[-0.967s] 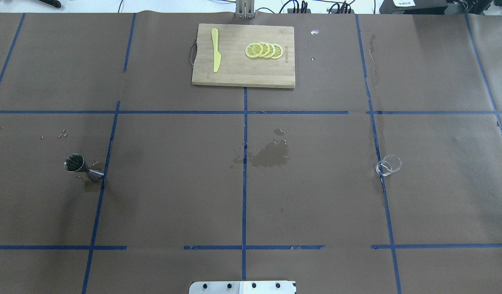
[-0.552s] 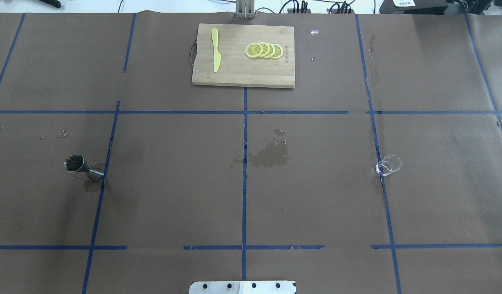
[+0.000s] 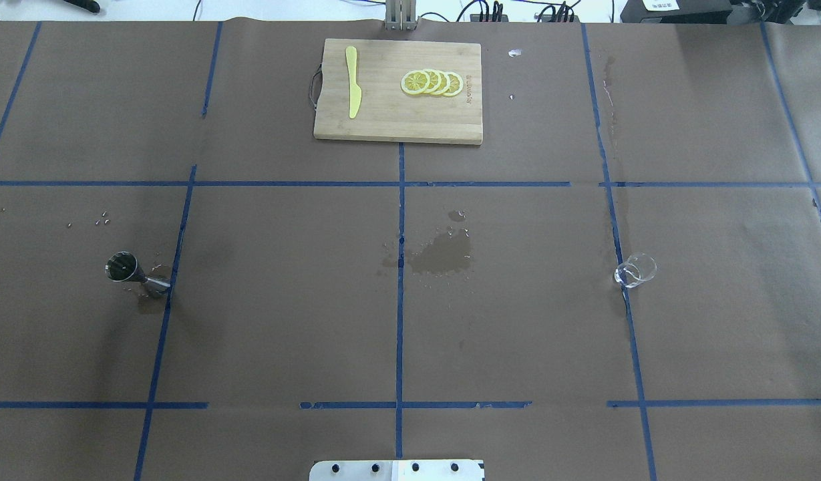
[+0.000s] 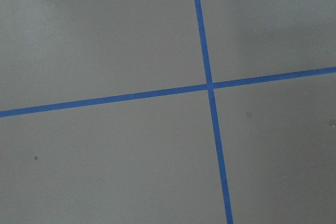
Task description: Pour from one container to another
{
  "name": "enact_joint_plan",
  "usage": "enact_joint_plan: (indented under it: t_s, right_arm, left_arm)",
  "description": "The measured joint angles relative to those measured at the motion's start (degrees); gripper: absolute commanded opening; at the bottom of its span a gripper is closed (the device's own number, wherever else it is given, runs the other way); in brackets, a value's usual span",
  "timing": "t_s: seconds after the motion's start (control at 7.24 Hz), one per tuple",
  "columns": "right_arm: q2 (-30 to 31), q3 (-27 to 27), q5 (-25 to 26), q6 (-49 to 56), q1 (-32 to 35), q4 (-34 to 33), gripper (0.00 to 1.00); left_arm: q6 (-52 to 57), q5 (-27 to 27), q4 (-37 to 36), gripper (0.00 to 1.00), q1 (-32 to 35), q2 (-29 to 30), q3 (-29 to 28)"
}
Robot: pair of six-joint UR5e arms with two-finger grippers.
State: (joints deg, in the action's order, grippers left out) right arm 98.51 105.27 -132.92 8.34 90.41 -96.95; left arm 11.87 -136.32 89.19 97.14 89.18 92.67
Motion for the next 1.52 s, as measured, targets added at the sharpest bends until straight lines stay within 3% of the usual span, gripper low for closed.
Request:
enact_joint_plan:
  t_s: [1.52]
  right_arm:
    - [-0.07,-3.49,-0.05,0.55,-0.06,1.30,1.00]
  left_arm:
    - [0.00,-0.03,-0.04,1.00,-0.79,-0.20,0.01]
